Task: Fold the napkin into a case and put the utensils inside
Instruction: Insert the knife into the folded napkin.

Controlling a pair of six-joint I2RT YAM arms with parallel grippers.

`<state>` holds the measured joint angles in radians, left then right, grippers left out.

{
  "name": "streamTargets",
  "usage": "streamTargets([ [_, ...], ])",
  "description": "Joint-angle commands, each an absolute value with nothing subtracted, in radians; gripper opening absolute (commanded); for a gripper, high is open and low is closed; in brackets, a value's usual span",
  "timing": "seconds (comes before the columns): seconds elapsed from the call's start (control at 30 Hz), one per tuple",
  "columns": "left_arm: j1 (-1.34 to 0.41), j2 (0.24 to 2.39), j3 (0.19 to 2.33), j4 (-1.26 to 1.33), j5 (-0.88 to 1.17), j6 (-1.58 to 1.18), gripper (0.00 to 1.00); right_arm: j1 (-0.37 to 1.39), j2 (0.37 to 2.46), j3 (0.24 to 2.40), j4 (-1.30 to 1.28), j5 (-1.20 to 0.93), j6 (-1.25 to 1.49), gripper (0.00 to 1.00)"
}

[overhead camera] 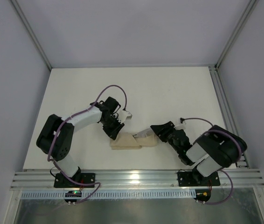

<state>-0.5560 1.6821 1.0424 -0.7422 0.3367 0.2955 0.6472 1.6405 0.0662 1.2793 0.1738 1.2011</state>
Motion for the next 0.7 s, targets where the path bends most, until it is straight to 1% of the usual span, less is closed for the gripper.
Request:
streamTargets([
  [0.0, -0.558, 1.637, 1.051, -0.721, 0.350, 0.313, 0.26, 0.655, 1.384, 0.073, 1.066, 0.163, 1.106, 0.53],
  [0.03, -0.558, 1.634, 1.054, -0.724, 0.353, 0.317, 0.26, 0.657, 1.303, 0.131, 0.911, 0.163, 1.027, 0.54],
  [0.07, -0.558, 1.629, 1.054, -0.726, 0.354, 0.322, 0.27, 0.655, 1.155, 0.162, 0.629, 0.172, 0.982, 0.55],
  [0.13, -0.558, 1.625, 1.057, -0.730, 0.353, 0.334, 0.27, 0.653, 1.024, 0.204, 0.443, 0.225, 0.901, 0.56],
  [0.17, -0.558, 1.618, 1.060, -0.732, 0.353, 0.339, 0.27, 0.652, 0.912, 0.237, 0.293, 0.251, 0.838, 0.56],
  [0.2, -0.558, 1.617, 1.061, -0.735, 0.356, 0.344, 0.27, 0.629, 0.867, 0.253, 0.238, 0.267, 0.806, 0.56],
  [0.23, -0.558, 1.611, 1.069, -0.739, 0.360, 0.348, 0.27, 0.611, 0.832, 0.282, 0.191, 0.267, 0.778, 0.54],
  [0.27, -0.558, 1.606, 1.075, -0.744, 0.368, 0.357, 0.28, 0.586, 0.806, 0.299, 0.120, 0.249, 0.725, 0.50],
  [0.3, -0.558, 1.595, 1.083, -0.753, 0.371, 0.365, 0.29, 0.519, 0.795, 0.316, 0.097, 0.215, 0.700, 0.42],
  [0.37, -0.558, 1.582, 1.112, -0.784, 0.383, 0.382, 0.30, 0.438, 0.825, 0.371, 0.052, 0.034, 0.625, 0.40],
  [0.4, -0.558, 1.577, 1.121, -0.805, 0.387, 0.388, 0.32, 0.364, 0.900, 0.392, 0.046, -0.057, 0.592, 0.40],
  [0.43, -0.558, 1.571, 1.137, -0.814, 0.388, 0.393, 0.32, 0.339, 0.952, 0.453, 0.013, -0.189, 0.562, 0.41],
  [0.47, -0.558, 1.568, 1.141, -0.818, 0.391, 0.394, 0.33, 0.321, 1.009, 0.492, -0.012, -0.248, 0.527, 0.41],
  [0.5, -0.558, 1.560, 1.144, -0.822, 0.394, 0.397, 0.34, 0.310, 1.126, 0.529, -0.040, -0.299, 0.447, 0.41],
  [0.53, -0.560, 1.557, 1.144, -0.830, 0.399, 0.399, 0.34, 0.307, 1.179, 0.598, -0.060, -0.343, 0.405, 0.45],
  [0.57, -0.560, 1.554, 1.141, -0.834, 0.420, 0.414, 0.35, 0.305, 1.225, 0.629, -0.060, -0.448, 0.364, 0.47],
  [0.6, -0.561, 1.548, 1.138, -0.844, 0.428, 0.426, 0.37, 0.305, 1.309, 0.658, -0.067, -0.484, 0.289, 0.49],
  [0.67, -0.580, 1.542, 1.120, -0.857, 0.433, 0.449, 0.38, 0.304, 1.373, 0.741, -0.109, -0.500, 0.224, 0.52],
])
